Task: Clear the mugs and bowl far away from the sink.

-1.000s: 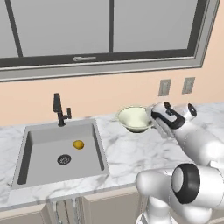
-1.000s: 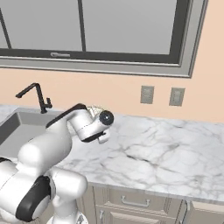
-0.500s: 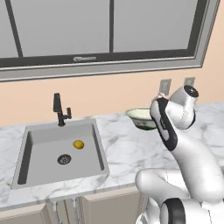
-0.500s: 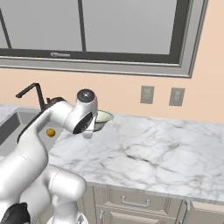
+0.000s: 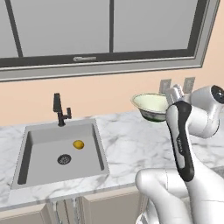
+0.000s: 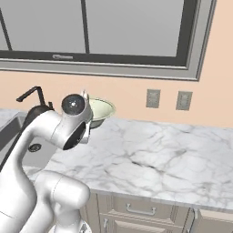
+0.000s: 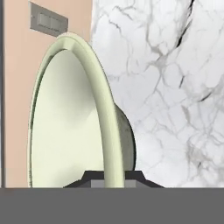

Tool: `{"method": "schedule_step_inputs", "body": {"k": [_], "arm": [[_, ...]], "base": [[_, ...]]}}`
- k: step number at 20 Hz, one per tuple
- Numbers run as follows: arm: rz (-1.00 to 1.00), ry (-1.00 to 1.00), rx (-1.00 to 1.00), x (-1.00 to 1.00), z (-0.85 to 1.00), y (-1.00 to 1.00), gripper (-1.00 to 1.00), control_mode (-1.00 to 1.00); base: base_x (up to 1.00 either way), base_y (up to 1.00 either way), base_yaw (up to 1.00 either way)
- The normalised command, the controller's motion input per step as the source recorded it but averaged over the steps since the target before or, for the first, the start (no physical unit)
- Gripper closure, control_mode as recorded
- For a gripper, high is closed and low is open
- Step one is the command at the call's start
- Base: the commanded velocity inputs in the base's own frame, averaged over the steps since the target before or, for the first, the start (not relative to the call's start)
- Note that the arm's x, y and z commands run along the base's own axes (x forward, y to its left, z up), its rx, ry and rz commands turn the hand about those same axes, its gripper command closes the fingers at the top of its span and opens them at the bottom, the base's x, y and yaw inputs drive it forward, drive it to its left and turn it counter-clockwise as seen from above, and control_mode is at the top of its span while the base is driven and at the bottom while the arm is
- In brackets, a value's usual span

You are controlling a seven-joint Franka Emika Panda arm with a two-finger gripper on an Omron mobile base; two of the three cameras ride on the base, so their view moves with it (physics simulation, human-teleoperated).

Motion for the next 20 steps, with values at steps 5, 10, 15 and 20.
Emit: {"method": "schedule_step_inputs", "body": {"k": [5,10,15,20], "arm": [[0.0,-0.35,0.0,-0.54,0.12,0.07,1.0,-1.0],[0.0,-0.34,0.0,-0.52,0.32,0.03,1.0,-1.0],[0.0,-0.21,0.0,-0.47,0.4,0.0,1.0,1.0],[0.0,0.0,0.0,0.0,0.0,0.0,1.0,1.0]], "base": [[0.0,0.0,0.0],[0.0,0.0,0.0],[-0.4,0.07,0.02],[-0.87,0.71,0.21]]}}
